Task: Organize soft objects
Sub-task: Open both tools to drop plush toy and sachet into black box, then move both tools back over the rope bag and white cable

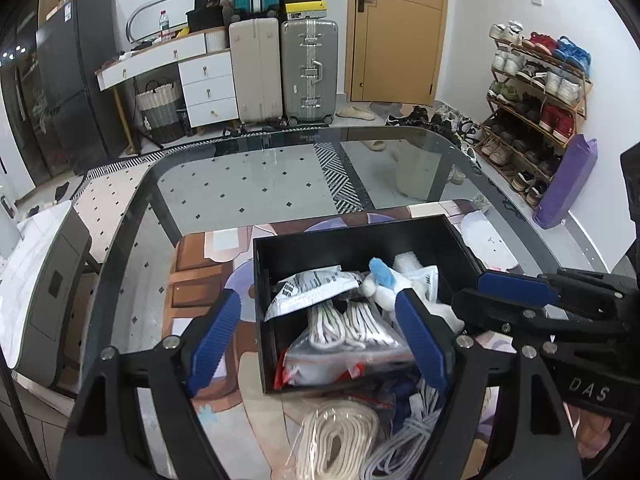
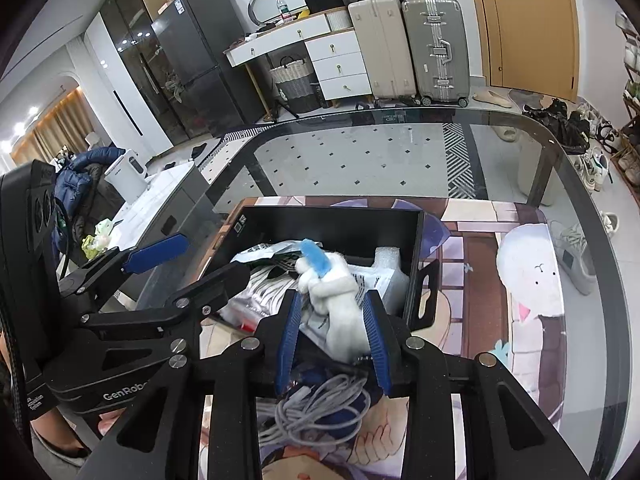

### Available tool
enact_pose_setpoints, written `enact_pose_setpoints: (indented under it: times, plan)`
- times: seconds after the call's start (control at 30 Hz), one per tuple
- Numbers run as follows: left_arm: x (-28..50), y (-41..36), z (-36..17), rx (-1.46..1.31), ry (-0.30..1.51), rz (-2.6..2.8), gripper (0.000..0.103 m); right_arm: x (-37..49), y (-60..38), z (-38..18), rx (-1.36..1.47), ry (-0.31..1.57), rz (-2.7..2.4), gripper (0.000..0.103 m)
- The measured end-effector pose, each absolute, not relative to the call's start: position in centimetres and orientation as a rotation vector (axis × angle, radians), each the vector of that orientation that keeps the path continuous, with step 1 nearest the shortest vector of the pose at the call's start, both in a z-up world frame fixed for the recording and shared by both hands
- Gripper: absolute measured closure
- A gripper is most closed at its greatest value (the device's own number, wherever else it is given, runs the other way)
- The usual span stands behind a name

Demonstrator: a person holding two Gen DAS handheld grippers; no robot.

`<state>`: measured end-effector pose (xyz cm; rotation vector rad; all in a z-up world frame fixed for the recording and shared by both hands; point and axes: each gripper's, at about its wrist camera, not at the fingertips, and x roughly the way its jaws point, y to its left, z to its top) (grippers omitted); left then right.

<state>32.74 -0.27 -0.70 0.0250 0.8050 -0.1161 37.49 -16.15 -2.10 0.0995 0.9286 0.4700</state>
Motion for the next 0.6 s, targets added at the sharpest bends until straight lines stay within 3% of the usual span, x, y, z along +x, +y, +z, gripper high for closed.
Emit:
enact_pose_setpoints:
  times: [0.17, 0.3, 0.47, 0.6]
  plan:
    - [30.1, -0.4, -0.1, 0.083, 0.758, -0.097, 0.017, 35.0, -16.3, -1.8, 0.076, 0.935, 0.479, 0.059]
    - [28.6, -0.4, -0.4, 0.105, 0.783, -0.117, 0.015, 32.9, -16.3, -1.9, 0.077, 0.946, 0.49, 0.057]
    - [27.2, 0.4, -1.1, 0.077, 0.8, -0.081, 0.015, 31.5, -16.5, -3.1, 0.121, 0.979, 0.441, 0.028]
    - [26.9, 0.3, -2.6, 0.122, 0.835, -0.065, 0.014, 31.1, -15.6, -4.8, 0.109, 1.033, 0.431, 0.028]
